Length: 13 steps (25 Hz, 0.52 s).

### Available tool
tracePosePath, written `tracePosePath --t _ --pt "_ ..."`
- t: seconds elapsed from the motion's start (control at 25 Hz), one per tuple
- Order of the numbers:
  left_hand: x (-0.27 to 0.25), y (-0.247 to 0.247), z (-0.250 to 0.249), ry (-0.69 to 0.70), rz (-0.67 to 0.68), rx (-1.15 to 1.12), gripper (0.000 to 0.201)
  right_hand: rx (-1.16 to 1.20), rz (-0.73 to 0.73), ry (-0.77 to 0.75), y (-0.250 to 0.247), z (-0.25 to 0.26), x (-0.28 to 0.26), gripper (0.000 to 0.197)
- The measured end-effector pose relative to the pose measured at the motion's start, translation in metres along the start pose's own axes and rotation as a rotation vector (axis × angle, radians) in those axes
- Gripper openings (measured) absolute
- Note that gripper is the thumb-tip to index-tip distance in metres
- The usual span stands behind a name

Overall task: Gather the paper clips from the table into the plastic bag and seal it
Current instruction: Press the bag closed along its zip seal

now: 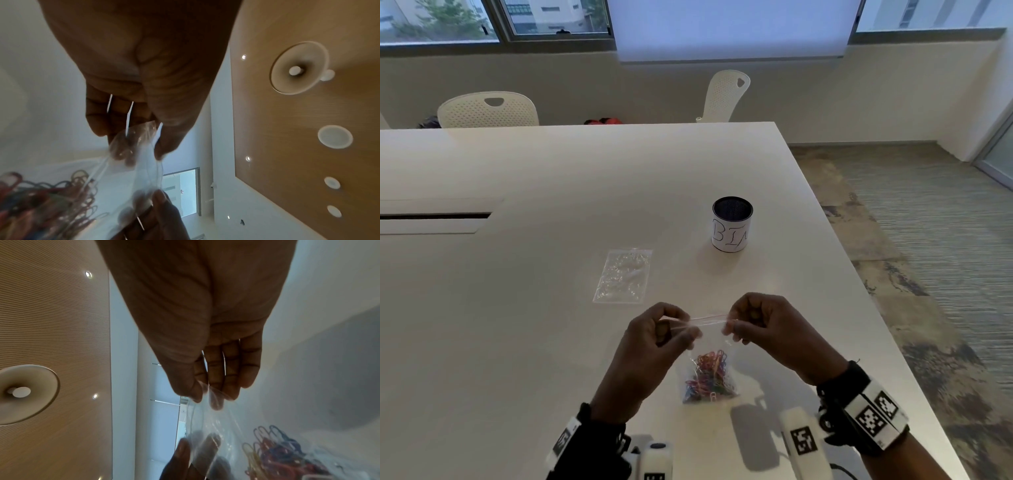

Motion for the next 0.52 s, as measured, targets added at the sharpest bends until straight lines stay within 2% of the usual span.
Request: tracePosePath --t 0.08,0.24,0.52 --pt "0.003 0.007 -0.002 -0.023 0.054 0.003 0.02 -0.014 0.021 -0.001 0.004 -0.002 0.001 0.012" --pt "0.01 0.008 -0.006 0.008 0.024 0.085 0.004 -0.021 -0.014 -0.011 0.01 -0.004 0.004 0.008" --pt "0.013 0.003 -0.006 0.006 0.032 0.073 0.01 0.015 -0.01 -0.037 0.013 -0.001 0.006 0.011"
Point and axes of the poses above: each hand's wrist, its own x-axis towards the middle knuckle, its own y-axis out of the palm, z = x × y, the point moved 6 cm from there along x, towards the middle knuckle, and after that the axes turned 6 degrees about -z, right-handed, at the moved point
